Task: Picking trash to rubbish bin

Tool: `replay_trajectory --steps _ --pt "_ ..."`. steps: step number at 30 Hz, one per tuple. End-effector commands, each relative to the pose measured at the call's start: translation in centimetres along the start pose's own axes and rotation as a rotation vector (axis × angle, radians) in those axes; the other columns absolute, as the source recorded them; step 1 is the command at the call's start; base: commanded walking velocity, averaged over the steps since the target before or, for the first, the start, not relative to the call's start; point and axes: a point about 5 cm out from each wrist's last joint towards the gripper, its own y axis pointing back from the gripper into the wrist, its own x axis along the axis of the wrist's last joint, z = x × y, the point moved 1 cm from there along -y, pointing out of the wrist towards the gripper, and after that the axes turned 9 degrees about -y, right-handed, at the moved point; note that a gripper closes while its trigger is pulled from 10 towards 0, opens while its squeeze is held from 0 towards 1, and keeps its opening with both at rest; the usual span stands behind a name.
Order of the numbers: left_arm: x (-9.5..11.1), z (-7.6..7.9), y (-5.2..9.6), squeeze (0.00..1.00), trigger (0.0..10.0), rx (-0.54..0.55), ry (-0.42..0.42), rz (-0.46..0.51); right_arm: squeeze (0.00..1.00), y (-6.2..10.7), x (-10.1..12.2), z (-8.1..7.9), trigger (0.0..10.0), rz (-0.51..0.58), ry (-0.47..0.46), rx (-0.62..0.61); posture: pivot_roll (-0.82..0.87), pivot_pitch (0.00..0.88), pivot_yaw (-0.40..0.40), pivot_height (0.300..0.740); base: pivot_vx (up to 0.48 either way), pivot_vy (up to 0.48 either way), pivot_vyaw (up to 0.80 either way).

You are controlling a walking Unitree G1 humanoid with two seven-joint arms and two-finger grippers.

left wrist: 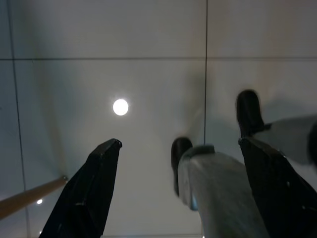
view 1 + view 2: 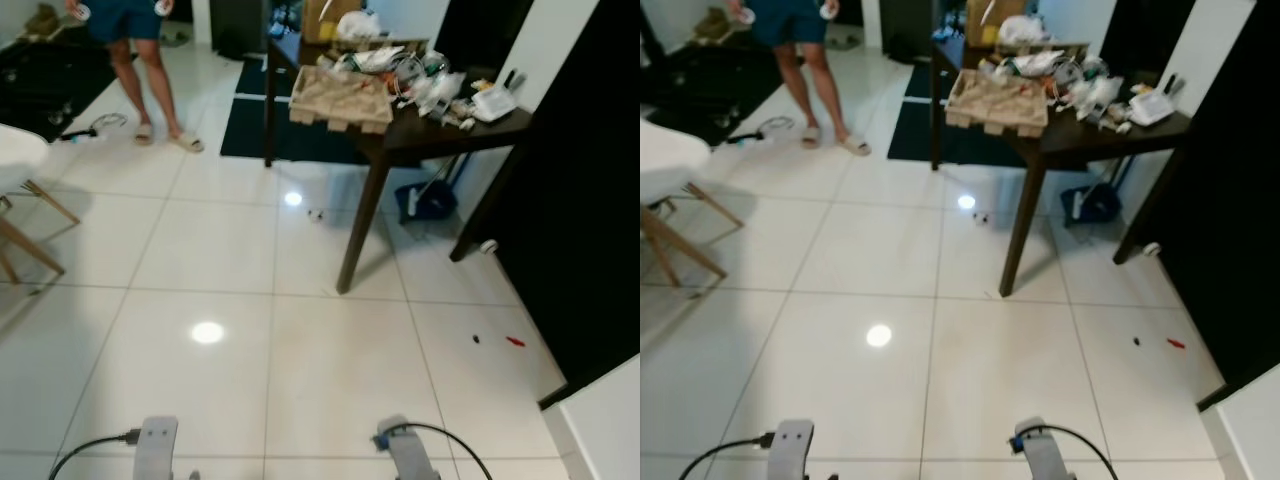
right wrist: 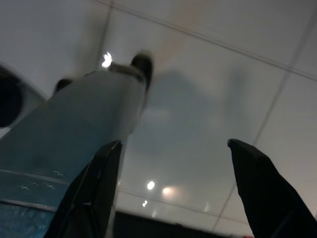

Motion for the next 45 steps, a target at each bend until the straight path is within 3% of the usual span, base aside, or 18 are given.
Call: replay_trajectory --steps 1,8,16,25,39,45 --pt "0.2 0.5 -0.1 0.0 10.0 -0.023 -0.019 0.008 0.0 0.0 -1.3 -0.5 10.0 -0.048 -0.002 0.02 0.12 0.065 -0.036 0.74 0.0 0.0 -0.8" --pt "0.2 0.6 -0.1 0.0 10.0 -0.019 0.009 0.021 0.0 0.0 -1.9 -0.5 10.0 -0.062 0.007 0.02 0.14 0.068 -0.048 0.74 0.0 0.0 -0.77" --pt "0.0 0.5 0.0 0.0 10.0 -0.017 0.016 0.022 0.0 0.4 -2.7 0.9 10.0 -0.081 0.029 -0.009 0.15 0.07 -0.051 0.74 0.0 0.0 0.0" --pt "0.2 0.5 0.0 0.0 10.0 -0.017 0.004 0.027 0.0 0.4 -3.5 0.3 10.0 -0.097 0.039 -0.008 0.14 0.068 -0.05 0.74 0.0 0.0 0.0" --pt "0.7 0.9 -0.2 0.0 10.0 -0.041 -0.004 0.036 0.0 0.1 -3.0 -0.4 10.0 -0.092 0.031 -0.002 0.13 0.058 -0.043 0.74 0.279 0.0 0.0" --pt "0.6 1.0 -0.2 0.0 10.0 -0.043 0.003 0.035 0.0 0.4 -2.8 0.8 10.0 -0.087 0.032 -0.014 0.14 0.054 -0.049 0.74 0.287 0.0 0.0"
